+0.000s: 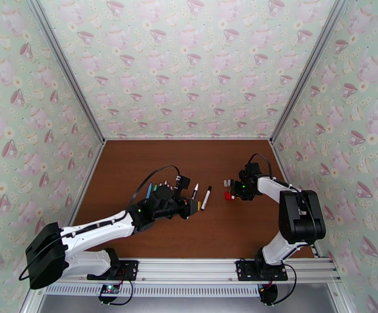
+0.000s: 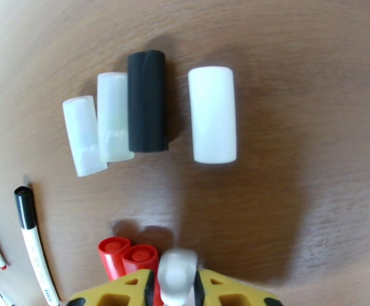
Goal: Open the pen caps
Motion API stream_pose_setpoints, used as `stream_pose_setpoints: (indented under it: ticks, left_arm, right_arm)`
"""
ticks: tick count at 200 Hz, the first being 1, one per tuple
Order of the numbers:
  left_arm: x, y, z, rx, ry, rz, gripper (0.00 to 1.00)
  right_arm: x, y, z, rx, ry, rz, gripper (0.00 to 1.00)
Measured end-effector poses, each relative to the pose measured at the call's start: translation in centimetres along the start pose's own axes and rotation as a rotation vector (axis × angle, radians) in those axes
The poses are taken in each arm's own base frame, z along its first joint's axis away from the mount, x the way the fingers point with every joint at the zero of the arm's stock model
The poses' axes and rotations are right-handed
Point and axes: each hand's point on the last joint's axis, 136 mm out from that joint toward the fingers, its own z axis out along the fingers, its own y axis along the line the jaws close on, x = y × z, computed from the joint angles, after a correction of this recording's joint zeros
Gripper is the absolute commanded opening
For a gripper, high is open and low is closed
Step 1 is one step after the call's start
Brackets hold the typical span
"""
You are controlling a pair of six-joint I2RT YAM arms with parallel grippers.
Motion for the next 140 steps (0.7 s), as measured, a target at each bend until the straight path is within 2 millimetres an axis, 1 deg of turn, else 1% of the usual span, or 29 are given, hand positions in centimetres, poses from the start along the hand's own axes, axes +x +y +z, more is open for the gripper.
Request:
stream_pose_setpoints:
  ticks: [56, 77, 90, 110, 122, 140]
  left_arm:
    - [0.2, 0.2, 0.2, -0.006, 0.006, -0.002, 0.13]
    - [0.2, 0.3, 0.2, -0.01, 0.006, -0.003, 0.13]
    - [0.3, 0.5, 0.2, -0.019, 0.007, -0.004, 0.13]
    - [0.4, 1.1, 0.2, -0.049, 0.009, -0.009, 0.13]
    - [0.5, 1.7, 0.1, -0.076, 0.01, -0.013, 0.14]
    - [0.7, 2.9, 0.0, -0.135, 0.008, -0.02, 0.15]
  right_arm:
    - [0.1, 0.4, 0.0, -0.022, 0.005, 0.0, 0.33]
    - [-0.2, 0.8, -0.6, -0.022, -0.018, -0.011, 0.34]
    - [-0.5, 1.0, -1.6, -0.01, -0.057, -0.023, 0.35]
    - [-0.7, 2.1, -3.6, -0.008, -0.13, -0.045, 0.4]
    - [-0.4, 3.1, -4.9, -0.022, -0.174, -0.061, 0.43]
    - [0.2, 4.6, -6.6, -0.053, -0.229, -0.087, 0.51]
